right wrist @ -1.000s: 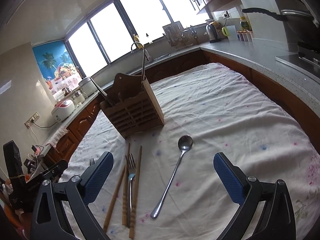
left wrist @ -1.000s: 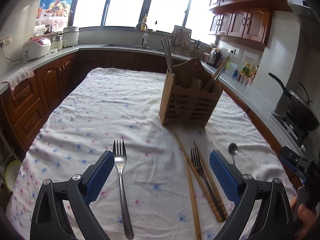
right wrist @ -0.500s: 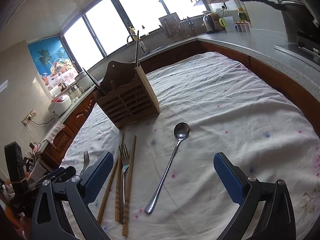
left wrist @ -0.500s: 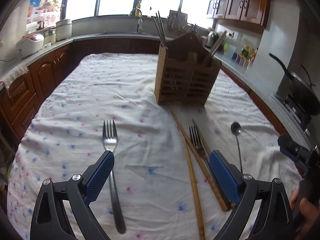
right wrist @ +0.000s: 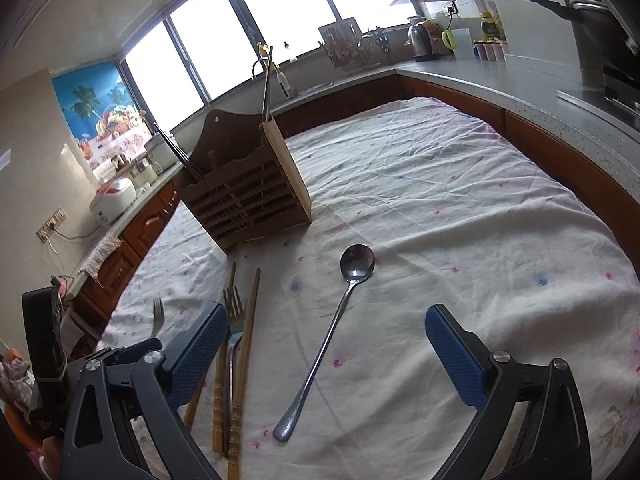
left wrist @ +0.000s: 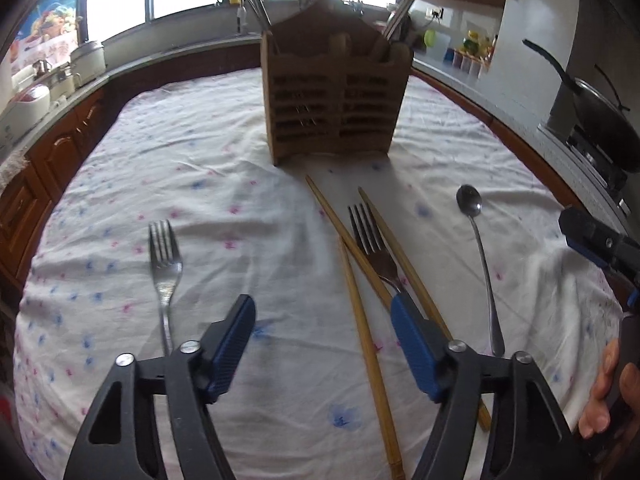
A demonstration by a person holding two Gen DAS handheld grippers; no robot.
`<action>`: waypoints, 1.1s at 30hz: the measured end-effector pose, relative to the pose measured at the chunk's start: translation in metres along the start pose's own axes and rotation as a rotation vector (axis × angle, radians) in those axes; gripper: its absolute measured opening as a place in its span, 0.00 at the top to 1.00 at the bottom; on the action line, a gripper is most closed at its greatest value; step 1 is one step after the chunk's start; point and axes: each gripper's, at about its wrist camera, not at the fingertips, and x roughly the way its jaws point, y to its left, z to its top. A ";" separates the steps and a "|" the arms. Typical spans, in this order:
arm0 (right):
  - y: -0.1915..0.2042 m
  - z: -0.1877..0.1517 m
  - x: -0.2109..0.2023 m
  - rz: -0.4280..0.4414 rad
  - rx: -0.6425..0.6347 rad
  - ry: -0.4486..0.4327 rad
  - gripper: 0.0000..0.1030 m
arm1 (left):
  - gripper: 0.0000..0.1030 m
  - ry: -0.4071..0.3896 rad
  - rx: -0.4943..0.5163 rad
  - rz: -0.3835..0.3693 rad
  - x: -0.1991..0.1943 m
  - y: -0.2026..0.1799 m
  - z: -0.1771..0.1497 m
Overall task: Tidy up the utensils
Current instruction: 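Move both open tools back toward the spoon and wooden chopsticks, then grasp a wooden chopstick with the left tool while the right tool grasps the steel spoon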
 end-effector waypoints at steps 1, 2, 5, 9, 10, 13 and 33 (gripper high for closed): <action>0.000 0.001 0.003 -0.007 -0.005 0.009 0.12 | 0.43 0.014 0.004 -0.006 0.005 0.000 0.001; 0.001 0.002 0.007 -0.012 -0.009 0.020 0.17 | 0.47 0.022 0.007 -0.009 0.008 -0.001 0.002; 0.000 0.004 0.019 -0.023 -0.014 0.049 0.23 | 0.50 0.044 0.020 -0.013 0.019 -0.002 0.004; -0.001 0.009 0.038 -0.042 -0.034 0.087 0.23 | 0.53 0.074 0.045 -0.004 0.034 -0.006 0.005; -0.002 0.010 0.041 -0.044 -0.036 0.090 0.23 | 0.54 0.079 0.051 0.003 0.037 -0.007 0.004; -0.004 0.017 0.052 -0.055 -0.051 0.106 0.28 | 0.53 0.064 0.100 0.026 0.042 -0.010 0.005; -0.008 0.029 0.098 -0.092 -0.126 0.224 0.94 | 0.76 0.082 0.124 -0.031 0.055 -0.002 0.022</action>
